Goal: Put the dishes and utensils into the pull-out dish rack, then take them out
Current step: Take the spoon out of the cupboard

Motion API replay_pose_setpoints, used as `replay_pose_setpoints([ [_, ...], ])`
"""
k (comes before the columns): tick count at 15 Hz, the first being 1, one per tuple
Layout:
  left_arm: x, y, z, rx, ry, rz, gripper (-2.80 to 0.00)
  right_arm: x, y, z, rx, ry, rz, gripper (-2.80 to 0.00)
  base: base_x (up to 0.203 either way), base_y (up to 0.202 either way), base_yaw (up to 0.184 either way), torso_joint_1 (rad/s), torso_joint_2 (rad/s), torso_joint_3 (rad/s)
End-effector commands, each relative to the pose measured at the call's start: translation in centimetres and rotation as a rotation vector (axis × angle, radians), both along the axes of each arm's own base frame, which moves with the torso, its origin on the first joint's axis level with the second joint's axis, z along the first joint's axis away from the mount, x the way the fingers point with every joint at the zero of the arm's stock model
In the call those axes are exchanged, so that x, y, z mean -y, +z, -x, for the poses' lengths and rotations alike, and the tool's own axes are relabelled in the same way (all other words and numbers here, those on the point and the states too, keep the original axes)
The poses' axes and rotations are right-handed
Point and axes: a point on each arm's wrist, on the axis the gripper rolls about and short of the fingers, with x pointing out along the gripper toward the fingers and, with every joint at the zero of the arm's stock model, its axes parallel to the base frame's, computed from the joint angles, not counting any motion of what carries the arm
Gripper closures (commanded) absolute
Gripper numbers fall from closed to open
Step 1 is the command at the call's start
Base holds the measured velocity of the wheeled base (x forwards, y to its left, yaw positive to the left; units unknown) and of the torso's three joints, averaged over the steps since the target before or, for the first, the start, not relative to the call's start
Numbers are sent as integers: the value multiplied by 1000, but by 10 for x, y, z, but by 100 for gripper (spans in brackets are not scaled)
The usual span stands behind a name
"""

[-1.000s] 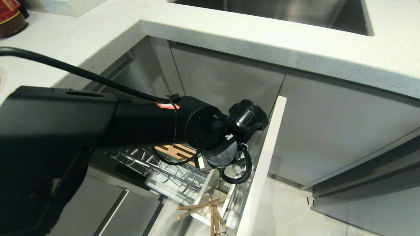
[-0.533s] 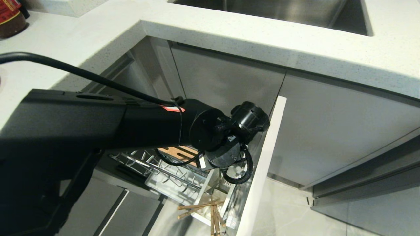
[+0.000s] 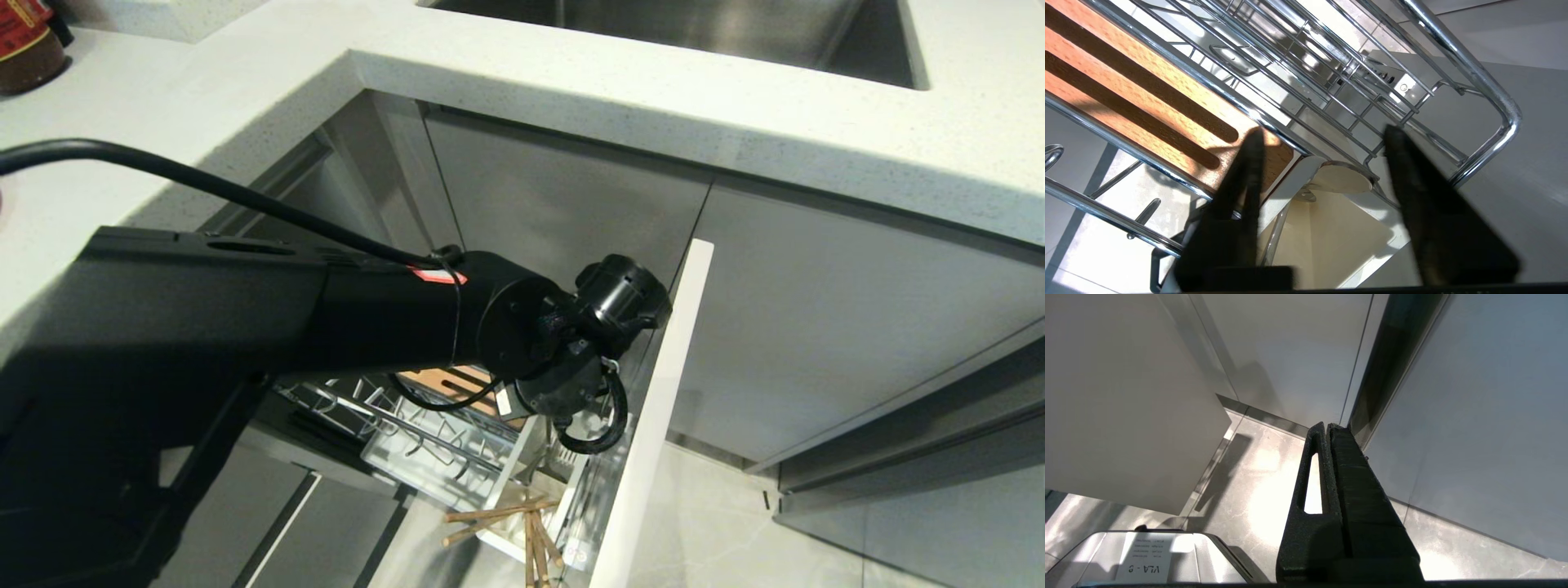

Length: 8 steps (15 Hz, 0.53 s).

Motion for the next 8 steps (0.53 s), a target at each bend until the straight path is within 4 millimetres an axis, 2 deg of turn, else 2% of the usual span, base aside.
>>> replay_pose_setpoints([
  [1, 0, -1, 0, -2, 5, -3, 0, 0, 0, 0, -1, 0, 0, 0, 0, 0, 0, 0, 0, 0],
  [8, 0, 0, 2, 3, 5, -4, 0, 0, 0, 0, -1, 1, 0, 0, 0, 0, 0, 0, 0, 0],
])
